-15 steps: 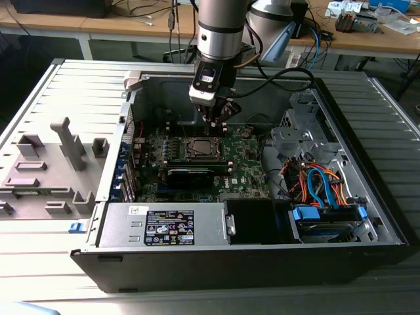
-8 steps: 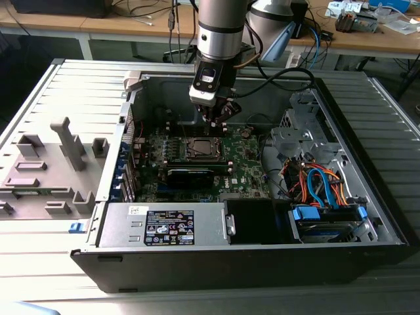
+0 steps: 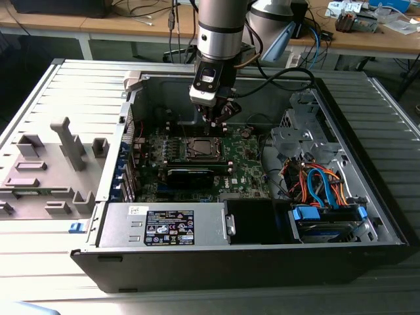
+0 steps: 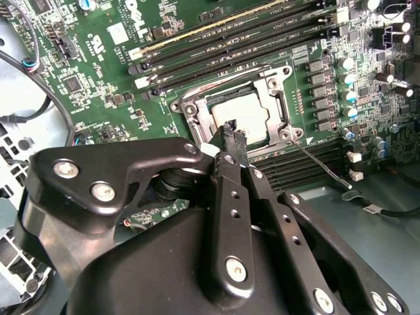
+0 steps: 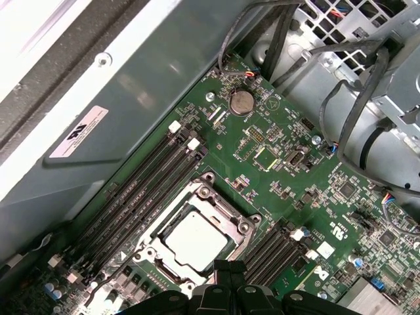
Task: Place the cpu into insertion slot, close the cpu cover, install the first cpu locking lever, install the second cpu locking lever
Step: 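Install the first cpu locking lever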
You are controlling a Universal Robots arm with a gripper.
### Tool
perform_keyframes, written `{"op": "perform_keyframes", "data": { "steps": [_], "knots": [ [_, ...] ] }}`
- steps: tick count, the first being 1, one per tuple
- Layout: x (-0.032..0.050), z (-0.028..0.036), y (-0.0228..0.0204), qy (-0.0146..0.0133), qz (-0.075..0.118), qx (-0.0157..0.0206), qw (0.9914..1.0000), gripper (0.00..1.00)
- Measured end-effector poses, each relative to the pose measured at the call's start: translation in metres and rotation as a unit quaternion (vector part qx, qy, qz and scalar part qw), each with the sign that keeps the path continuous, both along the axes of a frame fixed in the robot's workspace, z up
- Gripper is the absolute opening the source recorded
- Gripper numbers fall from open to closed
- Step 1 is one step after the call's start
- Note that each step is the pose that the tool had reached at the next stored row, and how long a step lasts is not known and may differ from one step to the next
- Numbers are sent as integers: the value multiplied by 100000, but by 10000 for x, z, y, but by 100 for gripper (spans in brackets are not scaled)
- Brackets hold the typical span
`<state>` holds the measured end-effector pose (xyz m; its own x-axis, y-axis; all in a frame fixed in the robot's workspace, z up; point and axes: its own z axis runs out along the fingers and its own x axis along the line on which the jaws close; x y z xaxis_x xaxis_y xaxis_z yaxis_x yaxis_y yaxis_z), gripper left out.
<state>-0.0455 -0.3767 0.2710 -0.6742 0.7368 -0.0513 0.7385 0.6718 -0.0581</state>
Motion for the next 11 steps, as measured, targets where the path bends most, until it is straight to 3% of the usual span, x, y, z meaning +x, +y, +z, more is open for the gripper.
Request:
{"op": "perform_keyframes", "data": {
  "steps": [11],
  "knots": [
    [0, 0, 0, 1, 364, 0, 99999, 11]
  ]
}}
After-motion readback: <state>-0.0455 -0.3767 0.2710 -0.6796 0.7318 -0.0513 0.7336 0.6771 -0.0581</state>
